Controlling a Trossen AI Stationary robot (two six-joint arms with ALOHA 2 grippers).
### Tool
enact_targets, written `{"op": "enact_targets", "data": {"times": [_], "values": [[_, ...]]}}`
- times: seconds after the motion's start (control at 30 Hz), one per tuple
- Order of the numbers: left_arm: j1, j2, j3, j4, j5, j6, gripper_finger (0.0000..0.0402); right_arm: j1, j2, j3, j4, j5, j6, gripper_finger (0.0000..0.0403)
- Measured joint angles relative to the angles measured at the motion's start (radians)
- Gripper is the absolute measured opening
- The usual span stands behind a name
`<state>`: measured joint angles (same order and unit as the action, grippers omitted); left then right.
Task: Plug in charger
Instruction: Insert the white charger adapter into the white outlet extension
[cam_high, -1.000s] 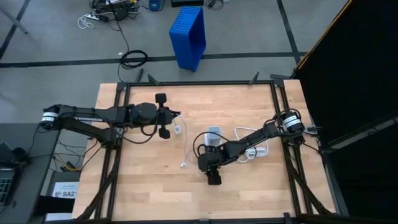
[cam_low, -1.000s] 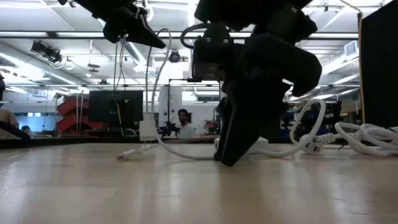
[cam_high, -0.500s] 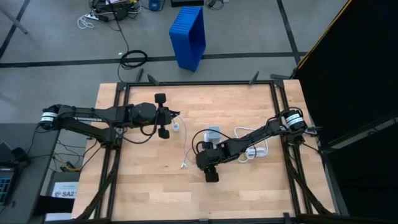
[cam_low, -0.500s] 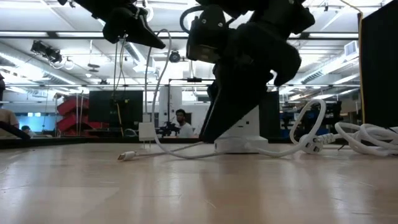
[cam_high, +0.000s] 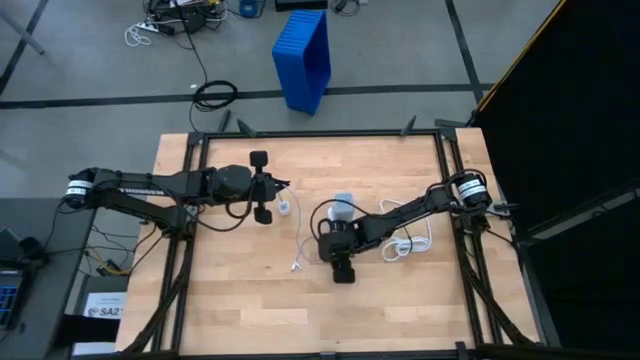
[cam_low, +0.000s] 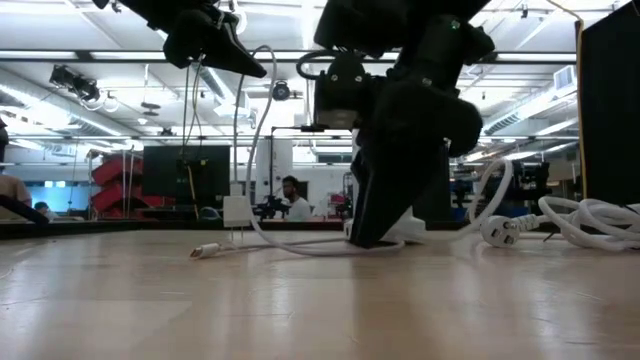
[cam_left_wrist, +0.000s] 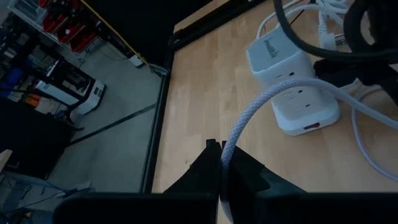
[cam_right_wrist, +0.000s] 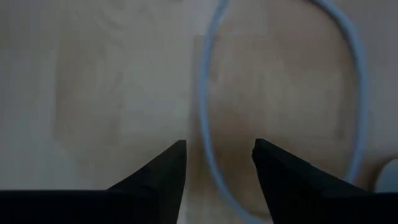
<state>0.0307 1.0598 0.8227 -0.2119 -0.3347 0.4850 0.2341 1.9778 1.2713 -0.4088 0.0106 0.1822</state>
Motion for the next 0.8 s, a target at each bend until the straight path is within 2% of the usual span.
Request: {"op": "enact_targets", "data": {"times": [0.27,0.47,0.6,0.8], "values": [[0.000,0.000,0.000,0.004,0.000,0.000,0.0000,-0.005,-0.001,-0.037,0.015,0.028,0.025,0.0157],[0.000,0.000,0.000,0.006,0.001,0.000,0.0000,-0.014,-0.005,-0.071,0.039,0.005,0.021,0.0138],[0.000,0.000,0.000,0.011,0.000,0.000,0.0000,-0.012,-0.005,-0.073,0.038,0.004,-0.016,0.0101],[0.000,0.000,0.000,0.011,0.001,0.000,0.0000,-0.013,-0.004,-0.074,0.045,-0.059,-0.029,0.0010]]}}
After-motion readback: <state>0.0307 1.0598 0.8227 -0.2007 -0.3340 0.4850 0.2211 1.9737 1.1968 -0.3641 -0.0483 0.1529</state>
